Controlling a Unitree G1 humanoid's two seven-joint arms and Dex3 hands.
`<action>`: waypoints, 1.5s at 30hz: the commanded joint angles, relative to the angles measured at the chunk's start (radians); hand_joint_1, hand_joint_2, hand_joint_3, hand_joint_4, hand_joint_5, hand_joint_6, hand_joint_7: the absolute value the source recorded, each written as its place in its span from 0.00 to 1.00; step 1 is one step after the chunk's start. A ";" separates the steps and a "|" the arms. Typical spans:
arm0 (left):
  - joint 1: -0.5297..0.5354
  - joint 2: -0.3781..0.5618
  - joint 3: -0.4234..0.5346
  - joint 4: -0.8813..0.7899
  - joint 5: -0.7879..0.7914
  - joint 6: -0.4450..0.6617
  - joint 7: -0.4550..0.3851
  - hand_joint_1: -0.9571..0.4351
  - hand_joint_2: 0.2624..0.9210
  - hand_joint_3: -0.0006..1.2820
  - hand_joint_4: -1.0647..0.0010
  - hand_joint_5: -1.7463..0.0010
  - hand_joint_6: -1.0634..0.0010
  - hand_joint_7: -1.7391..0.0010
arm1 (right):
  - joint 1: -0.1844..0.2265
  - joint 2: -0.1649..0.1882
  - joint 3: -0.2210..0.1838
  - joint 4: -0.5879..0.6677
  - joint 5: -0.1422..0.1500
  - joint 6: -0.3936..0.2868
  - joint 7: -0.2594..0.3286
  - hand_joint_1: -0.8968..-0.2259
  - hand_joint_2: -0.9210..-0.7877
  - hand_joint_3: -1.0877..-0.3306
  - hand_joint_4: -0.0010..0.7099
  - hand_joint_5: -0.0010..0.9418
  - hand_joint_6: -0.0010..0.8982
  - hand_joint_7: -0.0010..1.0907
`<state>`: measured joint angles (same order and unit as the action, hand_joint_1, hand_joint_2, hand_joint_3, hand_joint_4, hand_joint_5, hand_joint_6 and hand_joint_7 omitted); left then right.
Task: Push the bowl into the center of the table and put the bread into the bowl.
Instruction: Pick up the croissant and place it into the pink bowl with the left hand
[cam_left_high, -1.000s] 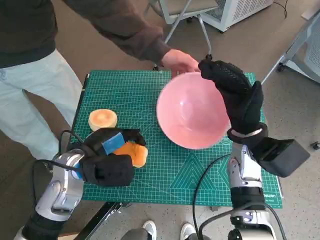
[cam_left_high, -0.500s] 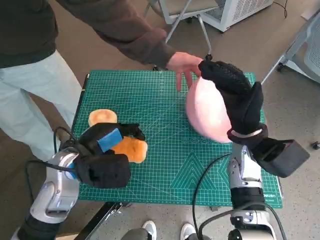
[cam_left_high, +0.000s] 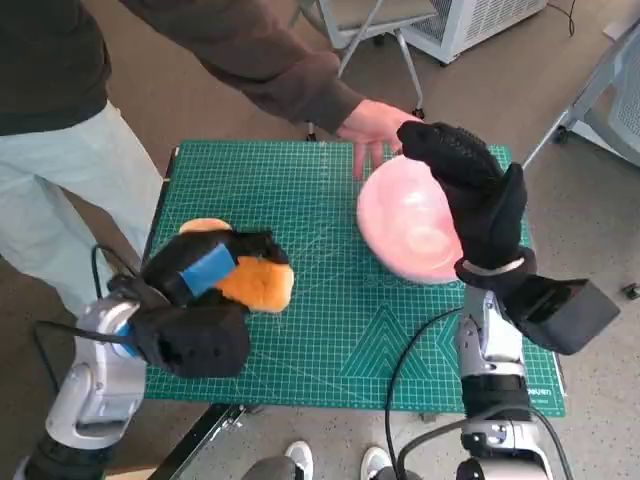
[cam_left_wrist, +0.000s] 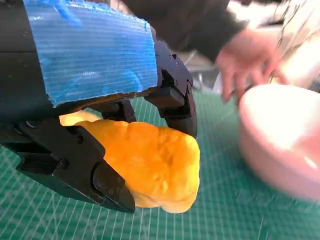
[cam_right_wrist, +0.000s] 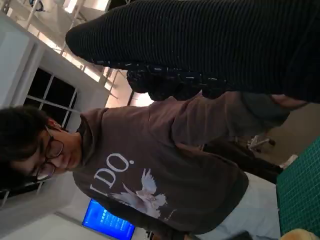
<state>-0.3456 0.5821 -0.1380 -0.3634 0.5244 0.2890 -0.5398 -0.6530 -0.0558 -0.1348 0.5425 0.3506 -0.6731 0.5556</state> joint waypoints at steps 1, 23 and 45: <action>-0.045 -0.001 0.017 -0.051 -0.007 0.004 -0.001 0.69 0.96 0.00 0.19 0.45 0.33 0.36 | 0.020 -0.004 -0.004 0.006 0.005 0.015 0.007 0.34 0.00 0.48 0.25 0.00 0.05 0.53; -0.155 -0.033 0.002 -0.011 -0.017 -0.078 0.049 0.69 0.94 0.00 0.15 0.48 0.32 0.38 | 0.023 -0.009 -0.021 0.013 0.022 0.018 0.023 0.34 0.00 0.50 0.25 0.00 0.04 0.53; -0.283 -0.086 -0.085 0.073 0.003 -0.115 0.049 0.69 0.94 0.00 0.15 0.49 0.32 0.37 | 0.026 -0.007 -0.034 0.013 0.023 0.006 0.020 0.36 0.00 0.50 0.25 0.00 0.04 0.53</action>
<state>-0.5968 0.5074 -0.2054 -0.3134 0.5147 0.1861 -0.4974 -0.6513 -0.0661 -0.1601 0.5450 0.3600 -0.6710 0.5748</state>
